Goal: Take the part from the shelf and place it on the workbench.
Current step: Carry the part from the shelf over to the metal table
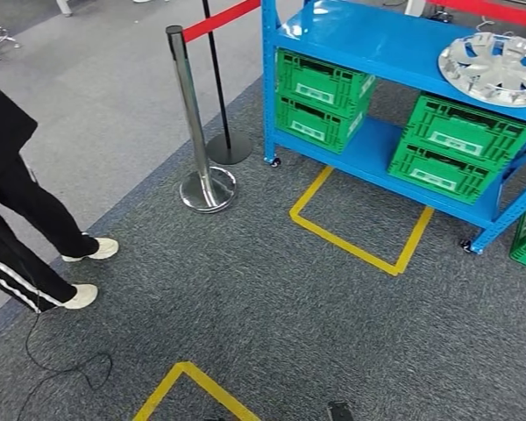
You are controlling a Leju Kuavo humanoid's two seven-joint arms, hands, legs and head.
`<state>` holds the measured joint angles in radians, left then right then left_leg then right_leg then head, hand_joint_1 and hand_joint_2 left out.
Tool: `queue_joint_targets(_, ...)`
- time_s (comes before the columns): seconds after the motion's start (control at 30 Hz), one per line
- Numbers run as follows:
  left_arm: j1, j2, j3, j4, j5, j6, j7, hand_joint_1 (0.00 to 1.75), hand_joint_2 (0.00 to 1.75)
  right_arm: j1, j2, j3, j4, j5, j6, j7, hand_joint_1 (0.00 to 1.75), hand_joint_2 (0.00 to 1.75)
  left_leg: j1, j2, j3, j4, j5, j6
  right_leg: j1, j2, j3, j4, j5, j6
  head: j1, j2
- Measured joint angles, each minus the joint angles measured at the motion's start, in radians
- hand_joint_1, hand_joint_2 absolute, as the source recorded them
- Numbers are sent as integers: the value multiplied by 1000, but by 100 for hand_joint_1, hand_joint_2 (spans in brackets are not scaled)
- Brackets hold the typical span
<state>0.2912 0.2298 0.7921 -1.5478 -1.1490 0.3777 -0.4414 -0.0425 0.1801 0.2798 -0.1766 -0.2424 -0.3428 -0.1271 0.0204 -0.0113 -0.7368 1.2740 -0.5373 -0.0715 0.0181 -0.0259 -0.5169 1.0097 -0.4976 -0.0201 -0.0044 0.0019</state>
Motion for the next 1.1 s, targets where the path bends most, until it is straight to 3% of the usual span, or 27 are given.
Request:
queue_joint_targets(0.03,1,0,0,1,-2,0,0,175,175,0,0,0,0,0,1,0,0,0,0,2,16,-12,11,-1,1,-16,-2,0,1,0,0,0)
queue_joint_targets(0.07,1,-1,2,2,-3,-1,0,175,175,0,0,0,0,-1,2,0,0,0,-1,8,53,-62,36,0,1,-30,-3,1,1,1,0,0)
queue_joint_targets(0.13,2,-1,9,2,-6,-6,0,175,175,-2,0,0,-1,-1,4,0,0,0,-5,46,142,-202,81,5,5,-55,-2,3,0,4,0,0)
queue_joint_targets(0.17,3,-1,15,2,-8,-9,-1,175,175,-3,0,0,-1,-1,4,0,0,0,-8,61,169,-251,92,13,8,-65,-2,5,-1,7,0,0)
queue_joint_targets(0.2,6,-1,21,2,-9,-13,-2,175,175,-4,0,0,-1,-1,4,0,0,0,-12,69,180,-277,94,21,11,-74,-2,6,-1,11,1,0)
queue_joint_targets(0.27,14,-2,36,2,-10,-22,-8,175,175,-4,0,0,-1,-1,4,-1,0,0,-16,53,175,-284,100,40,13,-91,-3,5,1,20,2,0)
queue_joint_targets(0.3,17,-3,46,2,-11,-27,-13,175,175,-4,0,0,-2,-1,4,-1,0,0,-15,44,173,-287,103,47,12,-86,-5,8,-4,25,2,0)
queue_joint_targets(0.37,19,-6,68,2,-16,-38,-24,175,175,-4,0,0,-2,-1,4,-2,0,0,-11,27,168,-292,111,60,8,-40,-30,64,-45,36,4,0)
queue_joint_targets(0.43,17,-12,89,2,-26,-49,-40,175,175,-3,0,0,-2,1,1,-3,0,0,-9,8,159,-292,118,68,3,11,-85,195,-117,43,5,0)
queue_joint_targets(0.47,17,-17,99,2,-33,-56,-51,175,175,-2,0,0,-2,3,-1,-3,0,0,-9,-4,154,-292,121,69,2,19,-111,258,-143,44,5,0)
queue_joint_targets(0.5,17,-23,111,2,-40,-63,-62,175,175,-2,0,0,-2,5,-4,-2,0,0,-9,-16,149,-292,124,69,1,22,-126,293,-151,45,5,0)
queue_joint_targets(0.53,16,-29,122,2,-46,-68,-72,175,175,-2,0,0,-2,8,-6,-2,0,0,-8,-30,146,-291,128,68,0,23,-121,288,-139,45,5,0)
queue_joint_targets(0.57,14,-36,134,2,-53,-74,-82,175,175,-2,0,0,-2,11,-8,-1,0,0,-7,-44,143,-291,131,65,-2,29,-95,242,-110,44,5,0)
queue_joint_targets(0.63,7,-47,159,0,-68,-85,-102,175,175,-2,0,0,-2,17,-15,2,0,0,-5,-72,139,-289,138,56,-9,74,-20,97,-48,45,5,0)
queue_joint_targets(0.7,-6,-57,185,-4,-88,-97,-129,175,175,-4,1,1,-2,22,-28,7,0,0,-4,-97,129,-286,148,45,-15,117,19,12,-28,45,4,0)
queue_joint_targets(0.73,-12,-62,199,-6,-98,-104,-144,175,175,-5,2,1,-2,24,-36,12,0,0,-3,-110,124,-287,154,39,-15,121,20,4,-31,43,4,0)
queue_joint_targets(0.8,-24,-75,228,-9,-117,-114,-180,175,175,-5,2,2,-2,26,-58,24,0,0,-1,-128,116,-290,164,29,-15,93,19,4,-24,31,3,0)
queue_joint_targets(0.87,-43,-82,245,-7,-137,-112,-206,175,175,-4,-4,1,-2,24,-72,35,0,0,-5,-86,95,-256,140,21,-16,62,20,0,-15,17,-2,0)
queue_joint_targets(0.93,-72,-82,243,3,-149,-99,-201,175,175,-1,-18,1,-1,21,-71,37,0,0,-9,-20,45,-142,71,17,-13,28,17,-2,-8,10,-7,0)
queue_joint_targets(1.0,-88,-82,234,17,-152,-84,-179,175,175,2,-33,1,0,21,-73,40,0,0,-7,1,-1,-18,18,15,-9,-5,11,-1,-6,8,-7,0)
queue_joint_targets(1.03,-89,-82,230,23,-151,-78,-169,175,175,3,-37,1,0,21,-78,41,0,0,-6,4,-3,3,17,16,-8,-19,10,-1,-6,8,-7,0)
queue_joint_targets(1.07,-88,-82,226,27,-150,-74,-160,175,175,3,-40,1,0,20,-82,42,0,0,-6,6,16,-18,34,17,-8,-32,10,-1,-6,8,-7,0)
queue_joint_targets(1.1,-88,-82,222,31,-147,-69,-152,175,175,2,-42,1,0,18,-86,43,0,0,-6,13,51,-73,63,19,-7,-43,11,-1,-7,9,-7,0)
